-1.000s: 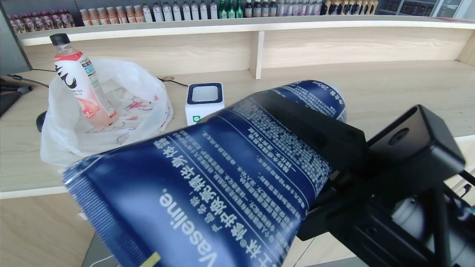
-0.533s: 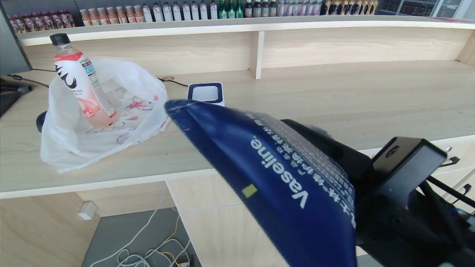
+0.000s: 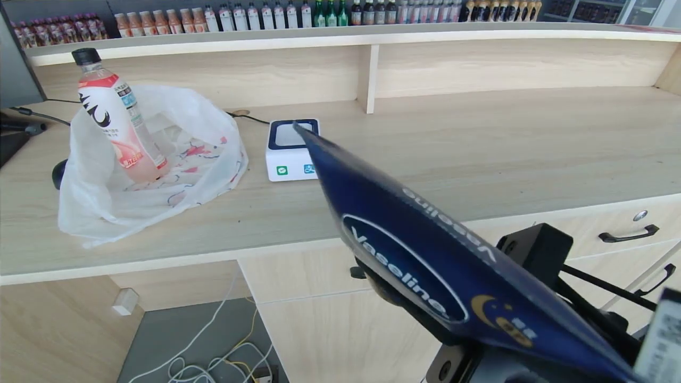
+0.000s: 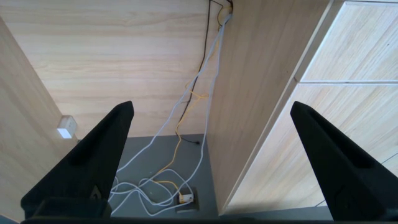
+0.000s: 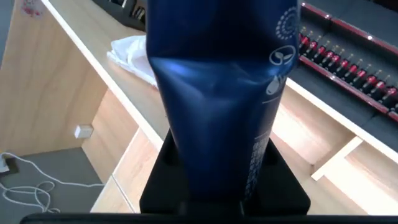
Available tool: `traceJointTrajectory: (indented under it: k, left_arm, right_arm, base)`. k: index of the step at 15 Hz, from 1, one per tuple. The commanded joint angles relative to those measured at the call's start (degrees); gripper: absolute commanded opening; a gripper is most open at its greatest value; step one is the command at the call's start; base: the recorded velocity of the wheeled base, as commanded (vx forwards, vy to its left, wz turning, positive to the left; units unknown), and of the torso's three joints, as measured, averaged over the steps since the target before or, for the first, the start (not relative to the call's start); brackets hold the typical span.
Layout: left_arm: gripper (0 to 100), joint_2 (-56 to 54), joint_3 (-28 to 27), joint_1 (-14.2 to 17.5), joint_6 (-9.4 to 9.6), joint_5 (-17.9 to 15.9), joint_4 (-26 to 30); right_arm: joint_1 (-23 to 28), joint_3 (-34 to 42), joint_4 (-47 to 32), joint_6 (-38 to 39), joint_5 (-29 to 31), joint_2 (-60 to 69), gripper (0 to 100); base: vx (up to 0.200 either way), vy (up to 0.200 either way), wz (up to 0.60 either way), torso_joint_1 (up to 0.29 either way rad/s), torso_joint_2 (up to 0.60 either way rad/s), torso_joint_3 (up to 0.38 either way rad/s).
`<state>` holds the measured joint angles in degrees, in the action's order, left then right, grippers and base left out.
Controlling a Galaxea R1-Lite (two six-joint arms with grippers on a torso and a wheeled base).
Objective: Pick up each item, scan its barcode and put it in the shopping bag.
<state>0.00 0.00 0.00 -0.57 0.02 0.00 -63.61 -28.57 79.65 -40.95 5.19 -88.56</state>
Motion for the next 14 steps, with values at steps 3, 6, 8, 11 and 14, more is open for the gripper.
traceJointTrajectory:
  k: [3,6,8,11,14]
  left_arm:
    - [100,0.0,0.0,0.0,-0.04,0.1,0.0]
    - [100,0.0,0.0,0.0,-0.04,0.1,0.0]
    - [100,0.0,0.0,0.0,-0.04,0.0,0.0]
    - [100,0.0,0.0,0.0,-0.04,0.0,0.0]
    - [100,0.0,0.0,0.0,-0.04,0.0,0.0]
  right_arm:
    - [4.5,-4.8,0.2,17.2,0.8,-1.8,0]
    - [10.5,-3.7,-0.5,29.7,0.6,-0.8,0]
    - [15.6,-0.6,-2.8,34.3,0.6,0.8,0]
    - [29.8,-0.6,-4.3,41.3,-3.6,1.2,0]
    - [35.8,-0.3,-4.2,47.9,-8.1,1.6,0]
  base:
    - [0.000,0.000,0.00,0.000,0.00,0.000]
    - [0.000,0.000,0.00,0.000,0.00,0.000]
    - [0.000,0.000,0.00,0.000,0.00,0.000]
    - [0.000,0.000,0.00,0.000,0.00,0.000]
    - [0.000,0.000,0.00,0.000,0.00,0.000]
